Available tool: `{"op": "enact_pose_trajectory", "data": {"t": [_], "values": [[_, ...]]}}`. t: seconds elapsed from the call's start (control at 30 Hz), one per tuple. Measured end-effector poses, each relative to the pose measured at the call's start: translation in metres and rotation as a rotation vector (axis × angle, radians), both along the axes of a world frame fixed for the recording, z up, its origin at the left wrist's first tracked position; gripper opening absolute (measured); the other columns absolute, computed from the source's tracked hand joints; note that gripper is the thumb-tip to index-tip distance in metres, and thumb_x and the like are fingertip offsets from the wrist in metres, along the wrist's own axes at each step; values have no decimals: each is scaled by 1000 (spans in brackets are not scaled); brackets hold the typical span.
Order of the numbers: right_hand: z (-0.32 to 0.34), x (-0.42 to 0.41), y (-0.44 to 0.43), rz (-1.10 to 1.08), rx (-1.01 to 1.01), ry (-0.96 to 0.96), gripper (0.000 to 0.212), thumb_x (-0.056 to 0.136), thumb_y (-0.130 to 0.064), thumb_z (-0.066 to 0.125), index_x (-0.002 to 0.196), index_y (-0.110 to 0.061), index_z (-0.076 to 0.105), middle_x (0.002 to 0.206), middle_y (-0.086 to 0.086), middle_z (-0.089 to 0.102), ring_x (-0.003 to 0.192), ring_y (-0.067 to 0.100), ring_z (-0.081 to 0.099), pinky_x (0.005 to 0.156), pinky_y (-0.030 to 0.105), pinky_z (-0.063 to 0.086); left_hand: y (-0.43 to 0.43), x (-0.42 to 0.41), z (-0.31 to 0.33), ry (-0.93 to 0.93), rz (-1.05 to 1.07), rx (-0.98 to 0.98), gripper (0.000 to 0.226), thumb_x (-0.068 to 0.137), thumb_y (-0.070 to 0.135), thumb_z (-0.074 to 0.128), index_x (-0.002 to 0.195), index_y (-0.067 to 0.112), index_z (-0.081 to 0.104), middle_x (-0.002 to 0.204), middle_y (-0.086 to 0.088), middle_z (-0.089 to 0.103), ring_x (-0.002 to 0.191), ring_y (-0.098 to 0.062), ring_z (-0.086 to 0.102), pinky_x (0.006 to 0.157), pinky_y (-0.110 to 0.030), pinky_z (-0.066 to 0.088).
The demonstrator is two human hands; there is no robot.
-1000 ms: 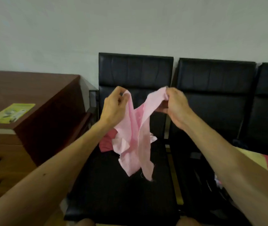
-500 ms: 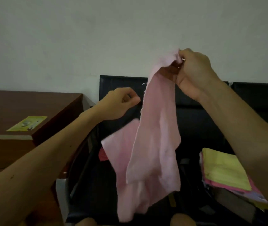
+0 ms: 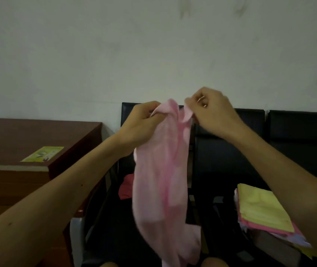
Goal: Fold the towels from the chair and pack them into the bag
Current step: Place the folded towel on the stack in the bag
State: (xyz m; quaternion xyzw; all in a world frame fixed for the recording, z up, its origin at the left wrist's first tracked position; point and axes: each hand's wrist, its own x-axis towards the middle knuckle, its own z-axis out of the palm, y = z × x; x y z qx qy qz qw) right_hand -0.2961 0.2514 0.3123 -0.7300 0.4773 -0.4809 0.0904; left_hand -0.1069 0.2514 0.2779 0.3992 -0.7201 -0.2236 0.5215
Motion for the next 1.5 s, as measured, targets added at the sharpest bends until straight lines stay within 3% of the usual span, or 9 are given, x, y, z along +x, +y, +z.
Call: {"op": "enact_pose_trajectory", "data": {"t": [0.17,0.27,0.4,0.53,0.73,1.07,1.17,1.3,1.5], "values": [[-23,7,14,335,198,130,70,69,-65,73,127,-36,47,119,-19,55,107,-1,58,86,23,53,5,-3,14,-54,-69,-3,14,95,10,61,92,7,74,88,-8,74,78,-10,67,69,-26,54],[-29,11,13,293,117,244,54,74,-39,83,118,-35,52,108,-18,59,97,1,60,78,24,53,6,-4,19,-172,-70,-16,11,91,14,69,89,5,75,79,-9,75,70,-11,68,60,-29,54],[-33,3,11,258,241,305,36,72,-40,84,97,-17,71,87,4,72,77,22,67,73,41,54,9,3,27,-345,-70,0,7,84,16,78,83,9,76,65,5,71,59,0,63,56,-12,47],[-26,-8,16,336,284,277,30,71,-34,86,89,-13,74,77,4,71,65,14,63,61,29,48,12,14,29,-479,-144,108,22,78,32,81,74,11,74,60,7,68,55,0,60,54,-13,46],[-16,-31,11,394,278,34,22,85,-15,74,85,5,65,73,12,66,66,17,60,60,28,48,11,45,18,-504,-261,328,24,73,32,79,88,13,80,88,-6,78,80,-23,75,70,-34,61],[-44,-53,7,90,7,360,50,69,-46,83,59,-11,49,53,-7,47,49,6,42,49,19,34,0,85,-29,-712,-287,472,18,89,25,69,102,13,73,101,-3,76,96,-21,72,90,-40,58],[-64,-64,7,4,79,490,52,64,-58,80,64,-13,55,63,0,57,58,17,50,55,32,39,-3,86,-51,-710,-137,344,39,83,51,63,91,12,66,89,-10,69,84,-25,67,79,-46,56],[-85,-88,5,-18,226,577,47,62,-68,70,71,-22,68,73,-2,66,70,19,61,69,41,50,-5,88,-69,-693,3,229,36,74,53,69,74,18,65,70,2,65,64,-8,64,62,-25,48],[-111,-114,-1,-11,366,571,18,81,-43,75,71,-28,71,74,-9,70,74,9,64,71,34,49,-11,97,-82,-592,-63,302,39,68,55,71,77,17,75,75,3,73,68,-11,70,61,-22,54]]}}
